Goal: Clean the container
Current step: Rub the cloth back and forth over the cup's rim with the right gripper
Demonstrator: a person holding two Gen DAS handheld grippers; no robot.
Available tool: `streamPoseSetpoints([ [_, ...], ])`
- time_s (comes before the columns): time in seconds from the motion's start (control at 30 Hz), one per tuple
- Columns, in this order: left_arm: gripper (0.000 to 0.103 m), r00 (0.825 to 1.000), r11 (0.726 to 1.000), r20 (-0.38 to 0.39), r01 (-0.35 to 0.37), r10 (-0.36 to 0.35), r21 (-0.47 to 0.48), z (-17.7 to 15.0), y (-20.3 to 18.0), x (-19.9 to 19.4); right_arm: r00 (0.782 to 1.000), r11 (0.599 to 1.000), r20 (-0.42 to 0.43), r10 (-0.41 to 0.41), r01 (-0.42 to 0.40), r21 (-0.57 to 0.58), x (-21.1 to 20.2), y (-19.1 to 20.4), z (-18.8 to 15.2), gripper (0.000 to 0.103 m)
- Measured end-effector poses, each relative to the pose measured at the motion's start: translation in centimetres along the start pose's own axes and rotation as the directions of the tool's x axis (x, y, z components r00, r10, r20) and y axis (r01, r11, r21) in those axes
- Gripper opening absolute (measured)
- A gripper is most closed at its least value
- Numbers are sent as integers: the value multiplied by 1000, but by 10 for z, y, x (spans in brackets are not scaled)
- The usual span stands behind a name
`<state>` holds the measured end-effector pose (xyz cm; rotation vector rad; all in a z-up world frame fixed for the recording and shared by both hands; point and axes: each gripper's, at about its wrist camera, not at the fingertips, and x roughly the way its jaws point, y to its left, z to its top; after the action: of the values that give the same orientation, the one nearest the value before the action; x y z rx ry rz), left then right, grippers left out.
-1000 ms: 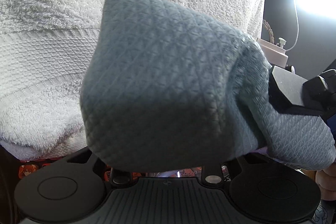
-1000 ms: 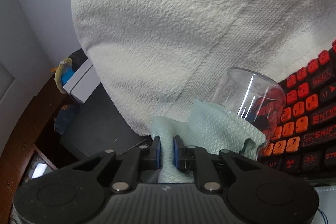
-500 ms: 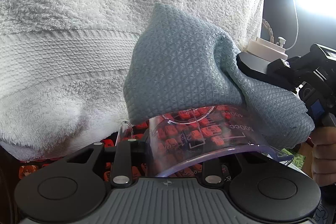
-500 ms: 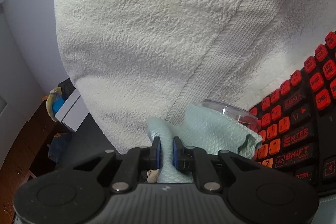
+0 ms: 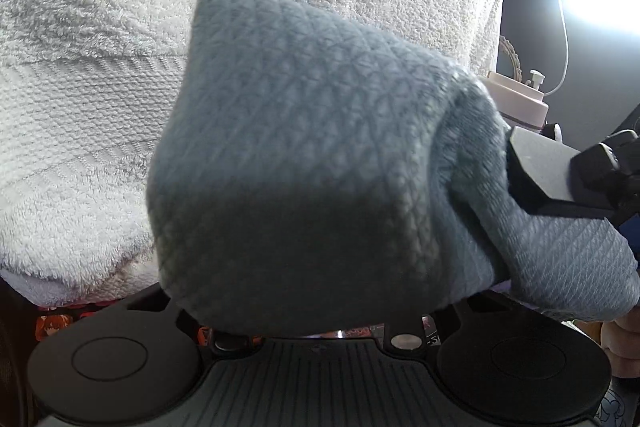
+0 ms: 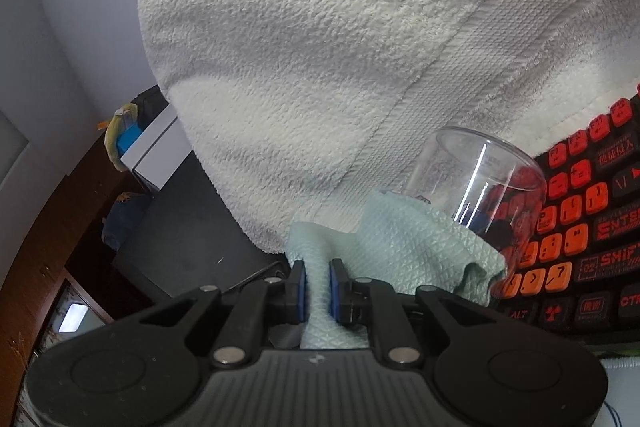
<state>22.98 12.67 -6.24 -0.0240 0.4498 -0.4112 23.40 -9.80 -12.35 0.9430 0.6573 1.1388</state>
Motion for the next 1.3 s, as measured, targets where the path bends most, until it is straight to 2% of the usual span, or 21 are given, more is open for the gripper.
streamPoseSetpoints([
  [0.17, 28, 1000, 1000, 0, 0, 0, 1, 0, -1, 0, 999, 1000, 41, -24, 24, 0, -7, -2, 4, 9],
  [0.5, 29, 1000, 1000, -1, 1, -1, 3, 2, -1, 1, 989, 993, 139, -41, 26, 113, -21, -22, 15, 10],
  [0.6, 29, 1000, 1000, -1, 1, -1, 2, 2, -2, 1, 991, 993, 125, -35, 21, 114, -18, -21, 14, 10],
  [0.83, 29, 1000, 1000, -1, 0, 0, 3, 2, -1, -1, 1000, 997, 18, 15, -16, 73, -1, -10, 2, 9],
  [0.97, 29, 1000, 1000, -2, -1, 1, 6, 2, -2, -1, 1000, 999, 4, 10, -10, 50, -1, -7, 4, 9],
  [1.13, 29, 1000, 1000, -2, -1, 1, 8, 3, -4, 0, 996, 999, 84, -35, 32, 33, -12, -8, 10, 9],
  [1.3, 30, 1000, 1000, -2, -1, 1, 10, 3, -4, 0, 981, 995, 181, -64, 49, 88, -26, -21, 16, 9],
])
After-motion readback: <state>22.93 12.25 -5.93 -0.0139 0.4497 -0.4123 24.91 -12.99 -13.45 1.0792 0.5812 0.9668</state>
